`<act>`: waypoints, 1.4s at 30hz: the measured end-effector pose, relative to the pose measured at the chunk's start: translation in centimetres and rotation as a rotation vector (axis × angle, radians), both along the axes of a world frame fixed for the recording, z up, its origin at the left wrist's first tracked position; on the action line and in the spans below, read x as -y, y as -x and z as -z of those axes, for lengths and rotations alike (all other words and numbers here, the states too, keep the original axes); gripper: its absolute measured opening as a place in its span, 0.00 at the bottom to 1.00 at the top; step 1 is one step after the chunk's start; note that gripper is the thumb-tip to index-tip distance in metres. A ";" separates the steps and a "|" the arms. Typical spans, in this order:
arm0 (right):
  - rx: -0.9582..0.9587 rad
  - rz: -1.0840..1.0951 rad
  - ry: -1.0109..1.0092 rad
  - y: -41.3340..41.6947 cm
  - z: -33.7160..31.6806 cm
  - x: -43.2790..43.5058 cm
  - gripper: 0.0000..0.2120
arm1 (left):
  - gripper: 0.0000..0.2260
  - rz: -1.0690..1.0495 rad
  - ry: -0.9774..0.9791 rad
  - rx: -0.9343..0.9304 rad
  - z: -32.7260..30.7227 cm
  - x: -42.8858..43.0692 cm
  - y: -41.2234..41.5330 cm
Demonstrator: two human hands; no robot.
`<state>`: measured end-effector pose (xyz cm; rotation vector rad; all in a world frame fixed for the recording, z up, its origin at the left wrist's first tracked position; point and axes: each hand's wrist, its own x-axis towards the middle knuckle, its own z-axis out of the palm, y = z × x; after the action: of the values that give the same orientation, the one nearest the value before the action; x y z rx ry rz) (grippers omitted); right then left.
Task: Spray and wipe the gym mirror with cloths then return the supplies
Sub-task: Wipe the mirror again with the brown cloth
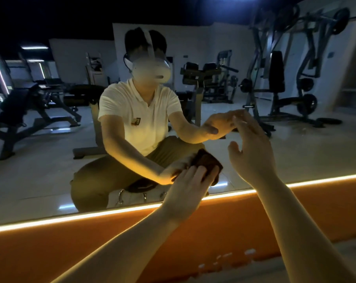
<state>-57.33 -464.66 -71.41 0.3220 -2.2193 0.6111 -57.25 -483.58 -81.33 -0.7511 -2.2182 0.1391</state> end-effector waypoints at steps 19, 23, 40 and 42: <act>-0.184 -0.075 -0.062 1.2 -4.8 3.8 0.37 | 0.27 -0.152 -0.446 -0.484 -18.0 5.4 0.9; -0.260 -0.097 -0.173 2.0 -8.7 4.2 0.35 | 0.27 -0.035 0.131 -0.381 -14.0 4.4 0.9; -0.443 0.110 -0.194 5.8 -21.4 4.3 0.31 | 0.27 -0.177 -0.321 -0.581 -34.9 9.1 0.2; -0.451 0.100 -0.155 5.5 -21.8 4.3 0.30 | 0.28 -0.113 -0.012 -0.572 -32.5 9.3 0.0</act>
<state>-62.79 -469.00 -49.63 0.3834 -1.8360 0.2774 -57.22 -492.85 -48.86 -0.4988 -1.7099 0.3498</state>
